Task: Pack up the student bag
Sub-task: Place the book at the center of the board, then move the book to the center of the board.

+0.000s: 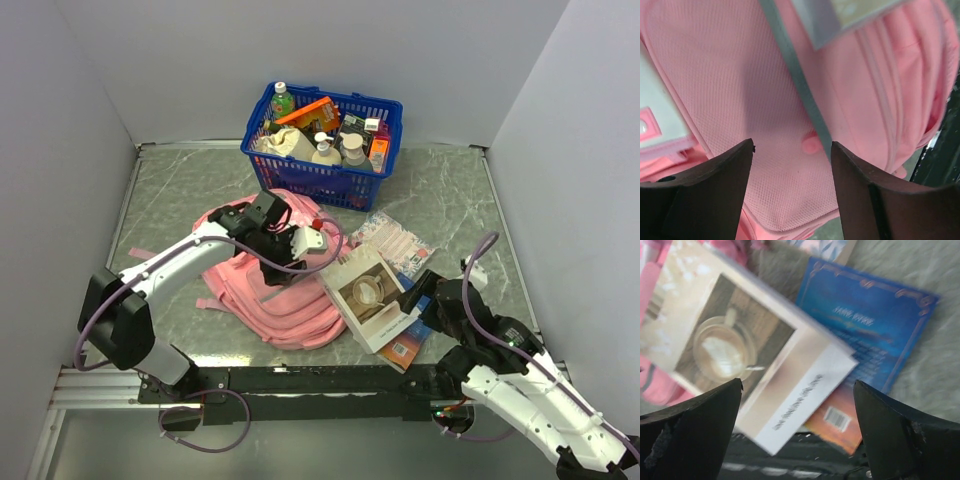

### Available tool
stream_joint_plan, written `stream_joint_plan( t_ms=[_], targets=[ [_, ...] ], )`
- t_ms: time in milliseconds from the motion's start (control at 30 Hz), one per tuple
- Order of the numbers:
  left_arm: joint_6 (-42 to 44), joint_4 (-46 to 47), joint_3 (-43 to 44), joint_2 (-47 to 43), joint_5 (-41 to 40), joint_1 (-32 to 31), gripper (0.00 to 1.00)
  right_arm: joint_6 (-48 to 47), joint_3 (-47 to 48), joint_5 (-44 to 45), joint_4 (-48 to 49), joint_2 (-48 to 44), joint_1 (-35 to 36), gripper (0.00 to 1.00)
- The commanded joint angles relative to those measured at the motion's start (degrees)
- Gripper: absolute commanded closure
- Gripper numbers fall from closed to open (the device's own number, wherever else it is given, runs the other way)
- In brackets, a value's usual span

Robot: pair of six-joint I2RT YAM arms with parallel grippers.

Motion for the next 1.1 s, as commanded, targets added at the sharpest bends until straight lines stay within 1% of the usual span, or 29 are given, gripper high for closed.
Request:
stream_joint_plan(
  t_ms=[0, 33, 133, 200, 300, 367, 400, 433, 467, 533, 600, 633, 700, 733, 767, 833, 867, 900, 967, 1067],
  targets=[
    [-0.6, 1.3, -2.9, -0.1, -5.2, 0.1, 0.3, 6.1, -5.7, -11.3, 5.8, -1.4, -0.2, 0.0],
    [-0.6, 2.2, -4.0, -0.7, -6.0, -0.1, 0.3, 8.1, -7.0, -15.1, 8.1, -2.2, -0.1, 0.0],
    [-1.5, 5.6, -8.2, -3.2, -8.4, -1.6, 0.28, 11.7, -11.7, -18.4, 9.2, -4.3, 0.0, 0.0],
    [-3.5, 8.3, -10.3, -4.6, -10.7, -3.3, 0.27, 12.0, -12.2, -18.4, 8.3, -5.1, 0.1, 0.0],
    [-5.8, 11.5, -12.4, -5.2, -14.5, -6.9, 0.27, 11.3, -11.2, -16.6, 4.0, -4.6, 0.0, 0.0],
    [-6.8, 14.2, -14.5, -5.1, -19.8, -9.7, 0.28, 10.7, -10.6, -15.6, 3.1, -4.0, 0.1, 0.0],
    [-7.5, 17.1, -15.3, -4.8, -21.5, -10.4, 0.29, 10.6, -10.7, -15.3, 3.2, -3.8, 0.1, 0.0],
    [-7.8, 18.3, -15.8, -3.9, -25.6, -11.0, 0.29, 11.0, -11.1, -15.0, 3.4, -3.6, 0.0, 0.0],
    [-8.3, 19.2, -16.4, -3.5, -27.5, -11.6, 0.32, 11.3, -11.5, -14.8, 3.9, -3.5, 0.0, 0.0],
    [-9.3, 21.2, -16.5, -1.9, -31.6, -11.6, 0.34, 12.7, -13.8, -15.0, 6.9, -4.0, 0.0, 0.0],
    [-9.8, 21.8, -16.5, -1.6, -33.4, -11.7, 0.35, 13.9, -15.1, -15.4, 9.6, -4.4, 0.1, 0.0],
    [-10.0, 21.6, -16.4, -1.8, -33.9, -11.7, 0.33, 14.3, -16.1, -15.6, 10.2, -5.0, 0.0, 0.0],
    [-11.4, 19.5, -15.2, -2.2, -32.0, -11.9, 0.29, 14.2, -16.4, -14.6, 10.2, -5.7, 0.0, 0.0],
    [-12.1, 15.7, -13.3, -2.9, -30.4, -11.9, 0.24, 13.8, -15.8, -14.2, 9.8, -5.7, 0.0, 0.0],
    [-13.1, 14.3, -12.5, -3.7, -26.1, -12.0, 0.19, 13.2, -15.5, -14.0, 9.4, -5.8, 0.0, 0.0],
    [-13.9, 10.2, -11.0, -6.5, -22.1, -12.3, 0.03, 11.7, -14.2, -12.4, 8.0, -5.6, -0.1, 0.0],
    [-15.1, 9.0, -10.8, -7.3, -18.1, -12.6, 0.04, 11.3, -13.7, -11.8, 7.8, -5.4, 0.0, 0.0],
    [-15.8, 8.0, -10.6, -7.5, -17.3, -13.0, 0.04, 10.6, -13.4, -11.5, 7.3, -5.1, -0.1, 0.0],
    [-17.0, 7.8, -11.1, -7.5, -17.1, -13.6, 0.04, 10.0, -12.3, -10.4, 6.9, -4.5, -0.1, 0.0],
    [-16.2, 9.5, -14.4, -8.2, -18.7, -15.6, 0.03, 9.3, -10.8, -8.3, 5.3, -4.4, 0.0, 0.0]
  ],
)
